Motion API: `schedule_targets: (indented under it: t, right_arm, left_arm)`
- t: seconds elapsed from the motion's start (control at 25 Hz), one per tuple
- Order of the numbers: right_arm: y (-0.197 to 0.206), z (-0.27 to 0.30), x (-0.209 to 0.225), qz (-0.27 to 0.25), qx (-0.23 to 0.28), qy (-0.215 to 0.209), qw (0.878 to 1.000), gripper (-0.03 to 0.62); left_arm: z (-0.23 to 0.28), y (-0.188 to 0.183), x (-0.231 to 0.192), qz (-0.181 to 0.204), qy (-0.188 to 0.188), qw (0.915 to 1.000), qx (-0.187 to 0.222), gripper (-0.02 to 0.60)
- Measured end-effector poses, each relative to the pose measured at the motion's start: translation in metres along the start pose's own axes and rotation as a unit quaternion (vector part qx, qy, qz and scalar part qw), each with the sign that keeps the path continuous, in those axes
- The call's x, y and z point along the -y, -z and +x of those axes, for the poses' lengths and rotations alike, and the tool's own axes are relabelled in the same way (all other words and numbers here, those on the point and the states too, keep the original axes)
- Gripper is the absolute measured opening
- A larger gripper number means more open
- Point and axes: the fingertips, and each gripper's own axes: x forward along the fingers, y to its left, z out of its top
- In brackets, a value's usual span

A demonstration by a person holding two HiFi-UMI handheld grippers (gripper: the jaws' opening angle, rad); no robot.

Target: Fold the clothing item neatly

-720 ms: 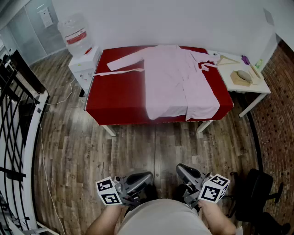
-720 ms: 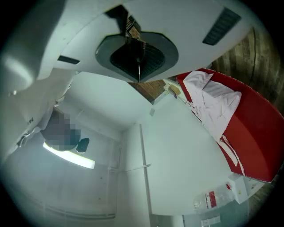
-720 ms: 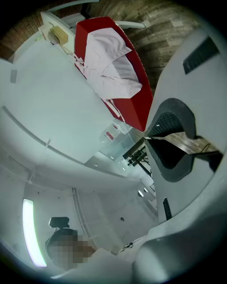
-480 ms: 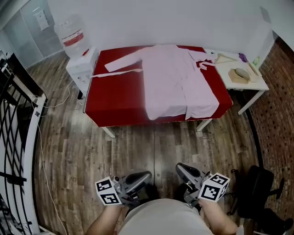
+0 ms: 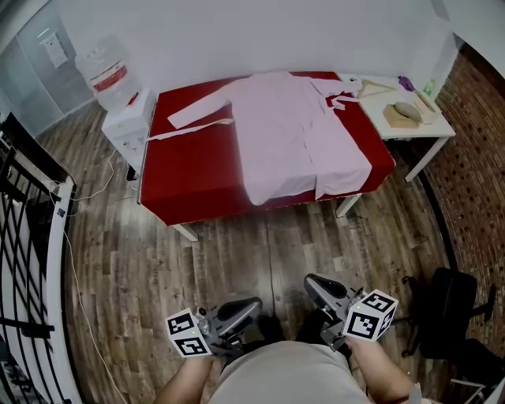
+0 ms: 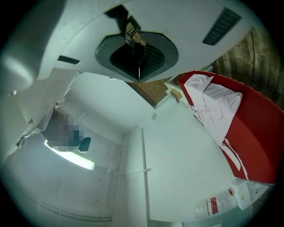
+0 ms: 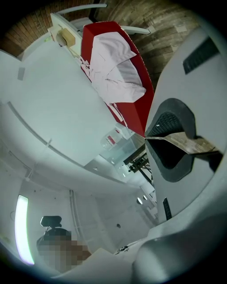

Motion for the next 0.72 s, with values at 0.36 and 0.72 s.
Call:
schedule_targets:
  t: [0.36, 0.72]
  right_arm:
    - [-0.016, 0.008, 0.039, 0.007, 0.009, 0.019, 1.000, 0.012]
    - [-0.067, 0.079, 0.107, -0.004, -0.025, -0.003, 1.000, 0.012]
  left_arm:
    - [0.024, -0.006, -0.028, -0.006, 0.004, 0.9996, -0.026, 0.005]
    - [0.076, -0.059, -0.097, 0.018, -0.025, 0.9985, -0.046, 0.005]
